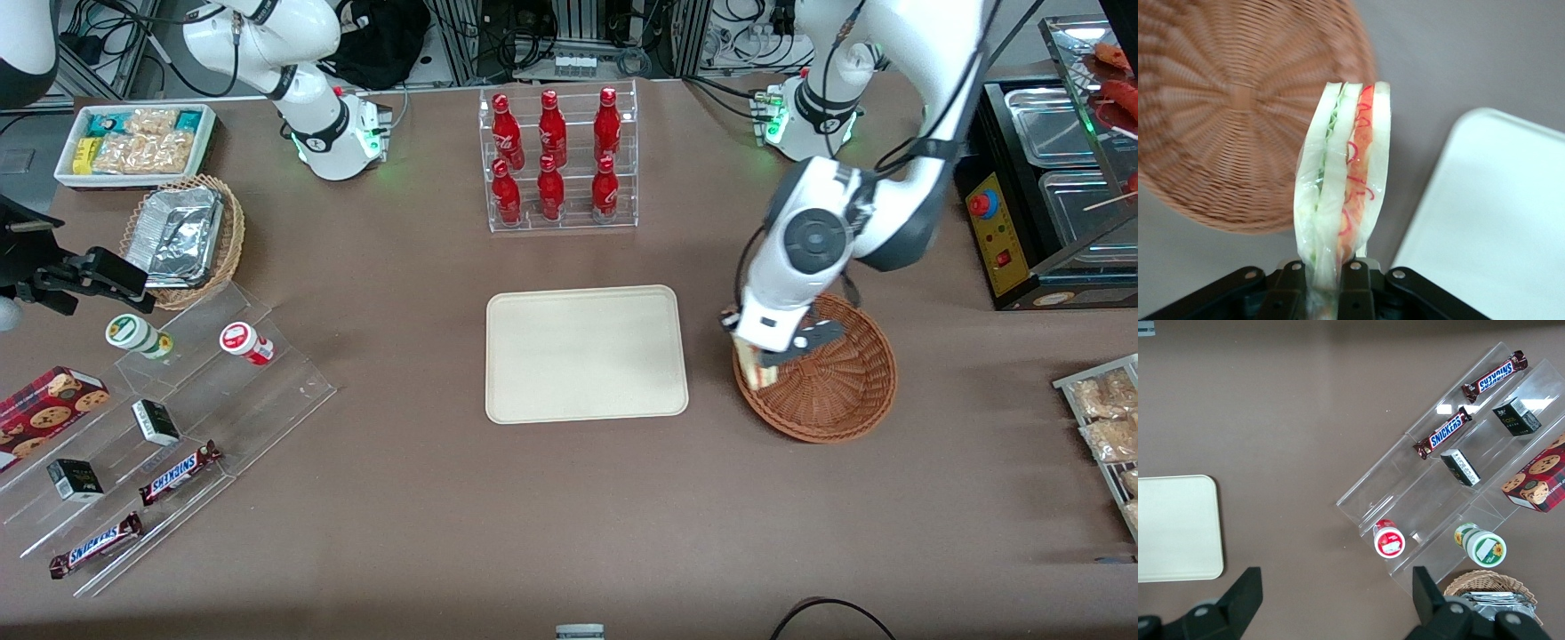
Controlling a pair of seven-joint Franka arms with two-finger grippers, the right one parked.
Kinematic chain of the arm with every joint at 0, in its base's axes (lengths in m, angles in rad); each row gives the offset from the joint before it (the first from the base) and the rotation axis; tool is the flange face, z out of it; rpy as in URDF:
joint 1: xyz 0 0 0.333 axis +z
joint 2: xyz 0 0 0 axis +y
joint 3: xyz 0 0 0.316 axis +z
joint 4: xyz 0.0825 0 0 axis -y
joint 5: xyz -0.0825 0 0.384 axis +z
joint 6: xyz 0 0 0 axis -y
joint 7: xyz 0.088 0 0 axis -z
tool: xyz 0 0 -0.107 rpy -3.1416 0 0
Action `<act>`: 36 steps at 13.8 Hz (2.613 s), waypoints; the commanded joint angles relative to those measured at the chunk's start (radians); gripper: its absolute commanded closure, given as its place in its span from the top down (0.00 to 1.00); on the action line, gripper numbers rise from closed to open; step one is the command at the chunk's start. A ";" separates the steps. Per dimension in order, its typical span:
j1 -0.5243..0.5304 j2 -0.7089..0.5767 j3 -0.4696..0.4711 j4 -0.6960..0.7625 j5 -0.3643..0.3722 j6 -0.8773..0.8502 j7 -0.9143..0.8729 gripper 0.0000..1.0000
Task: Place sandwich from basket to tray
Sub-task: 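Carry the sandwich with the left gripper over the beige tray and lower it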
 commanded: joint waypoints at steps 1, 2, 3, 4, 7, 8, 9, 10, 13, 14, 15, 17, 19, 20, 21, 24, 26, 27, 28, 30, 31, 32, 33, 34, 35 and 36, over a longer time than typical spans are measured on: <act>-0.069 0.123 0.001 0.142 0.010 -0.018 0.011 0.12; -0.094 0.150 -0.001 0.177 0.006 -0.018 0.003 0.12; -0.120 0.178 -0.001 0.214 -0.001 -0.017 -0.006 0.12; -0.144 0.204 -0.001 0.246 -0.001 -0.014 -0.024 0.11; -0.209 0.295 -0.001 0.360 -0.001 -0.015 -0.085 0.09; -0.230 0.324 -0.001 0.395 -0.001 -0.015 -0.113 0.09; -0.246 0.348 -0.001 0.426 -0.001 -0.015 -0.136 0.09; -0.264 0.374 -0.001 0.449 -0.001 -0.015 -0.156 0.09; -0.304 0.431 -0.001 0.521 -0.002 -0.017 -0.194 0.09; -0.318 0.447 -0.001 0.537 -0.004 -0.017 -0.204 0.09; -0.328 0.460 -0.001 0.550 -0.007 -0.017 -0.210 0.09; -0.338 0.479 -0.001 0.563 -0.005 -0.017 -0.220 0.09; -0.338 0.493 -0.001 0.564 -0.005 -0.015 -0.222 0.11; -0.338 0.497 -0.001 0.566 -0.005 -0.011 -0.222 0.14; -0.338 0.502 -0.001 0.564 -0.007 -0.007 -0.225 0.28; -0.338 0.494 -0.001 0.563 -0.007 -0.010 -0.239 1.00; -0.336 0.458 -0.001 0.561 -0.004 -0.020 -0.236 1.00; -0.338 0.429 0.001 0.558 0.001 -0.036 -0.230 1.00; -0.336 0.400 0.001 0.561 0.006 -0.078 -0.227 1.00; -0.326 0.332 0.002 0.557 0.009 -0.139 -0.221 1.00; -0.322 0.307 0.004 0.558 0.009 -0.176 -0.221 1.00; -0.322 0.283 0.007 0.557 0.010 -0.216 -0.218 1.00; -0.319 0.270 0.010 0.555 0.012 -0.240 -0.217 1.00; -0.298 0.257 0.013 0.557 0.013 -0.263 -0.214 1.00; -0.280 0.252 0.011 0.557 0.010 -0.286 -0.216 1.00; -0.276 0.250 0.013 0.555 0.010 -0.318 -0.213 1.00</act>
